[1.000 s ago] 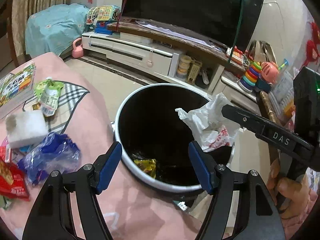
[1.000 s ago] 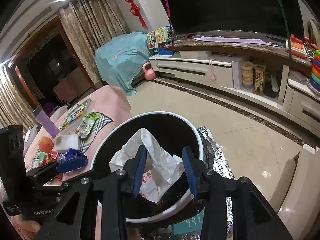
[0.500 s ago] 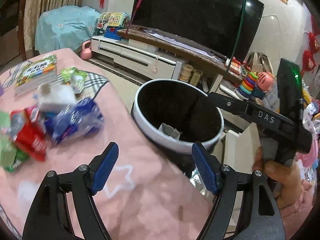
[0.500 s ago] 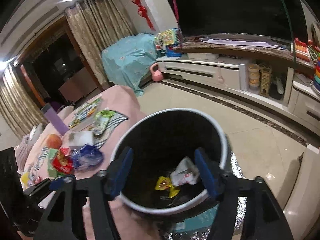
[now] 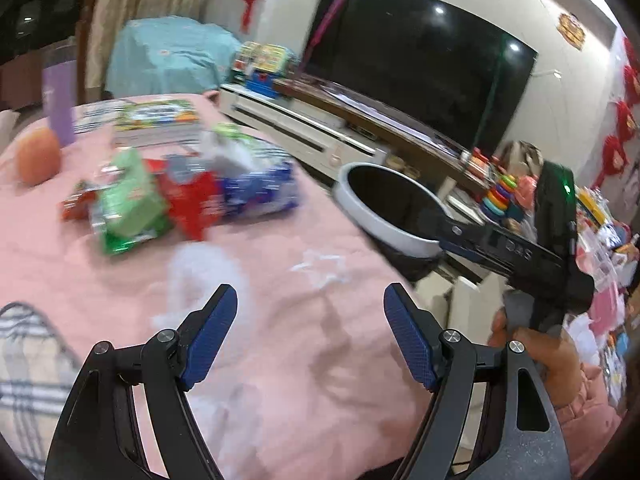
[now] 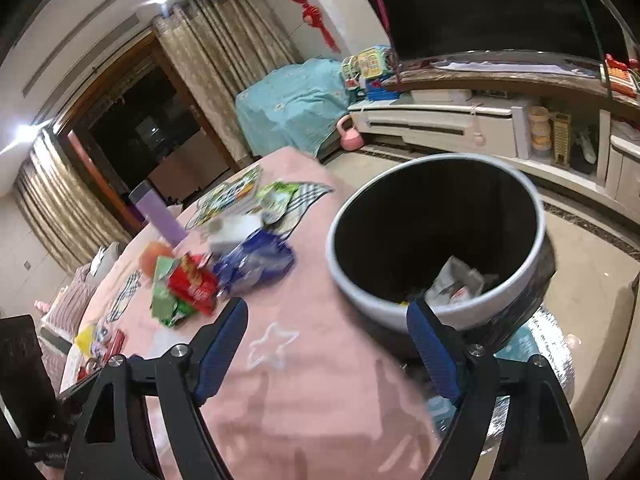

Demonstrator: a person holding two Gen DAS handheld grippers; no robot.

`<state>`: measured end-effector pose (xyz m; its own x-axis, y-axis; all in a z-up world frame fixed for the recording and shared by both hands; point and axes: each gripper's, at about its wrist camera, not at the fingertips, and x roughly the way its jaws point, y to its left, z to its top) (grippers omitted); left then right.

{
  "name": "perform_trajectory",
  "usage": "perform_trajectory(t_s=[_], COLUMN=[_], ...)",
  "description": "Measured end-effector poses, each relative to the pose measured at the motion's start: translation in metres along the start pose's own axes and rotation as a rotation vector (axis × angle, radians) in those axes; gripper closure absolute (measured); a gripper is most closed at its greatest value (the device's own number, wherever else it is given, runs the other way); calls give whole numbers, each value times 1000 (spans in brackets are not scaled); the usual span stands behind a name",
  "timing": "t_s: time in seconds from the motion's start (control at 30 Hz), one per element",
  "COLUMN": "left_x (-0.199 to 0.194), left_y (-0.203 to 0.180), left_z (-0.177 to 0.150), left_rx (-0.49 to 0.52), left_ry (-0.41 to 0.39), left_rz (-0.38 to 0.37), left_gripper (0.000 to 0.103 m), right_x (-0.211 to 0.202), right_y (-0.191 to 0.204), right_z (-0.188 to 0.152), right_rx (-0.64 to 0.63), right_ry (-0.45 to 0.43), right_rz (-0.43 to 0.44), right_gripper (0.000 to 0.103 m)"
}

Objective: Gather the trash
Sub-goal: 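Grasp the crushed green can with the left tool while the right tool grasps the white foam net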

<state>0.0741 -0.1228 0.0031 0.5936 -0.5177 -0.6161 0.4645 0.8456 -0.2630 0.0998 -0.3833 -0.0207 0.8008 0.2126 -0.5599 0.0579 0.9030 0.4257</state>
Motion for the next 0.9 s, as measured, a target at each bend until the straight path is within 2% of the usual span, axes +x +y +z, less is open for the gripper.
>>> perform_trajectory(t_s=[0.13,0.2,0.3,0.57,0.67,0.8,0.9], left_x=[-19,-22,-25,-21,-18,-12,-6], left_y=[33,50,75,125,134,138,137], left_z=[-7,-7,-13,-25,-25,-16,-6], left_rx=[-32,-48,-88,-161,-183,-187,-169], left_ry=[-35,-39,-55,-26,-11,0,-5], left_rz=[102,196,279,356,350,327,319], left_gripper=[25,25,25,25,25,25,25], right_x=[5,8,10,31,41,58,74], right_y=[18,27,47,108,130,154,157], right_z=[-17,-25,-36,-60,-70,-79,-77], right_rx=[-10,-17,-35,-146,-195,-263,-271], right_ry=[28,41,53,144,173,194,202], right_rz=[16,26,62,177,208,199,173], right_gripper=[17,17,17,17,17,17,17])
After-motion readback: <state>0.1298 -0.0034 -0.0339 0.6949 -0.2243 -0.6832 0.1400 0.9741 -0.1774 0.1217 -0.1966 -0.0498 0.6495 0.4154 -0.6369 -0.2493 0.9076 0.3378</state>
